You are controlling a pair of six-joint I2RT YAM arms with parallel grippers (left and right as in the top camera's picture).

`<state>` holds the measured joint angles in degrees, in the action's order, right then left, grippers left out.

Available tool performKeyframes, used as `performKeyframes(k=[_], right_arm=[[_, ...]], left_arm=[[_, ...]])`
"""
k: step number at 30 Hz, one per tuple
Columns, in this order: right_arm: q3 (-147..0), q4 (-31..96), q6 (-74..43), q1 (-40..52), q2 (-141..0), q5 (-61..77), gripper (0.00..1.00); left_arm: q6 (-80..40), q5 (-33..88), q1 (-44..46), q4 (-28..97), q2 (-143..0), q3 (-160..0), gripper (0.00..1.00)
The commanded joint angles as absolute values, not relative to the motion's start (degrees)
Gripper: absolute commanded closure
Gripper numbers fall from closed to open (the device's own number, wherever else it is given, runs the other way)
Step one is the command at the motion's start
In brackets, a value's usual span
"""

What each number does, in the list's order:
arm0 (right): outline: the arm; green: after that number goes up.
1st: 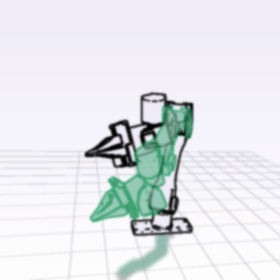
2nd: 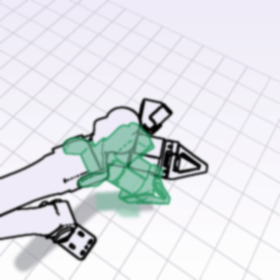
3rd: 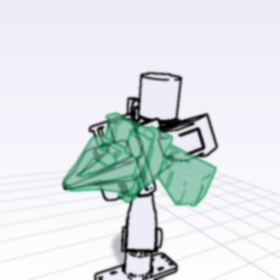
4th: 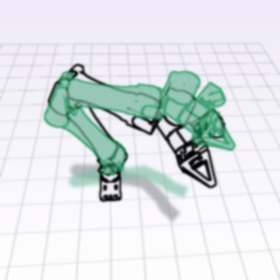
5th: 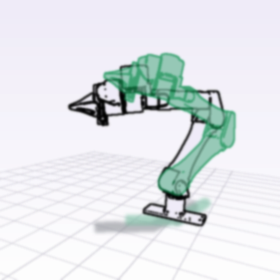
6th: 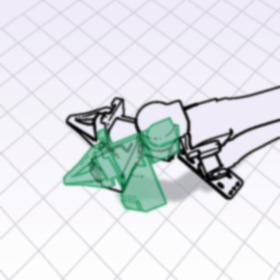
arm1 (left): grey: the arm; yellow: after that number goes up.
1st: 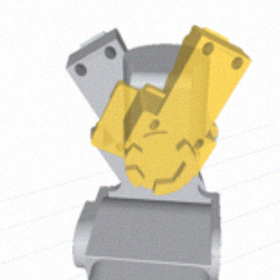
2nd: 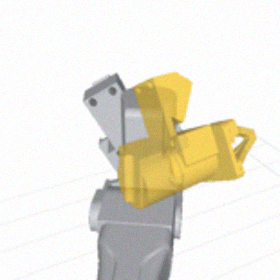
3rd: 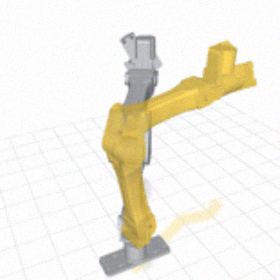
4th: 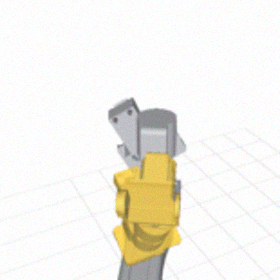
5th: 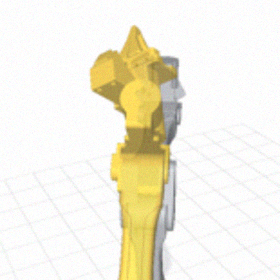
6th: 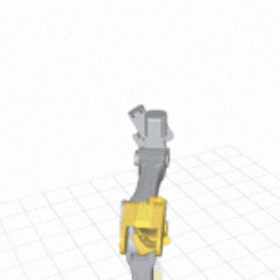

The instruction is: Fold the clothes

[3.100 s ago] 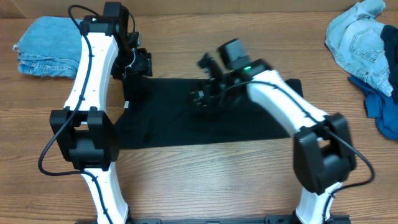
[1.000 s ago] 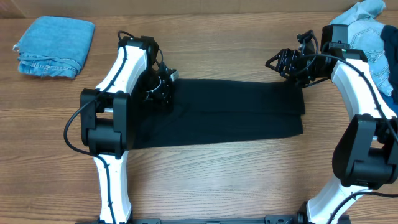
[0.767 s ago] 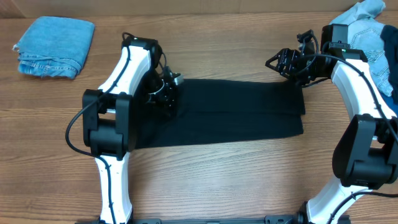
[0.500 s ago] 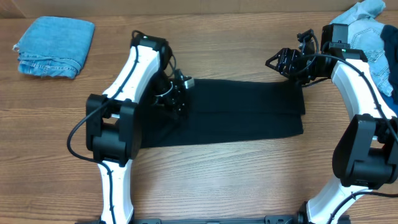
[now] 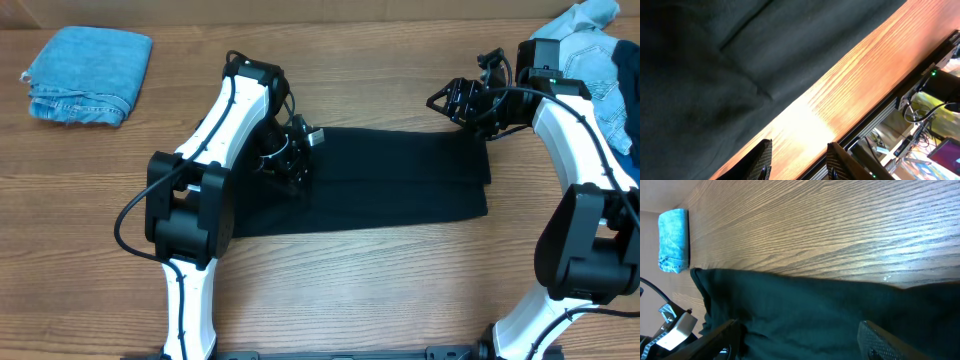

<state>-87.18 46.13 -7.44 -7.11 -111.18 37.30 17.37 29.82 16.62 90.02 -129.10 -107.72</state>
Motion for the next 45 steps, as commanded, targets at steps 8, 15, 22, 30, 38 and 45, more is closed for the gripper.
performKeyframes(k=[8,15,22,30,38,45], right_arm=[[-88.1,47.3,-7.0,-7.2,-109.6,38.0,0.19],[-88.1,47.6,-7.0,-7.2,-109.6,38.0,0.19],[-88.1,48.4,-7.0,-7.2,-109.6,38.0,0.19],[-88.1,48.7,-7.0,-7.2,-109.6,38.0,0.20],[-88.1,50.6,-4.4,-7.3,-109.6,34.4,0.19],[-88.1,53.4,-4.4,-7.2,-109.6,34.2,0.18]], left_arm=[[9.8,22.8,16.5,81.9,-126.3,-107.7,0.55],[4.4,17.2,21.3,73.7,-126.3,-103.8,0.56],[0.4,15.9,24.1,68.0,-126.3,-95.9,0.59],[-1.0,15.9,22.3,70.1,-125.3,-99.7,0.64],[-4.4,9.1,17.1,79.6,-119.9,-120.5,0.39],[-7.4,6.1,11.4,80.5,-122.6,-118.7,0.37]])
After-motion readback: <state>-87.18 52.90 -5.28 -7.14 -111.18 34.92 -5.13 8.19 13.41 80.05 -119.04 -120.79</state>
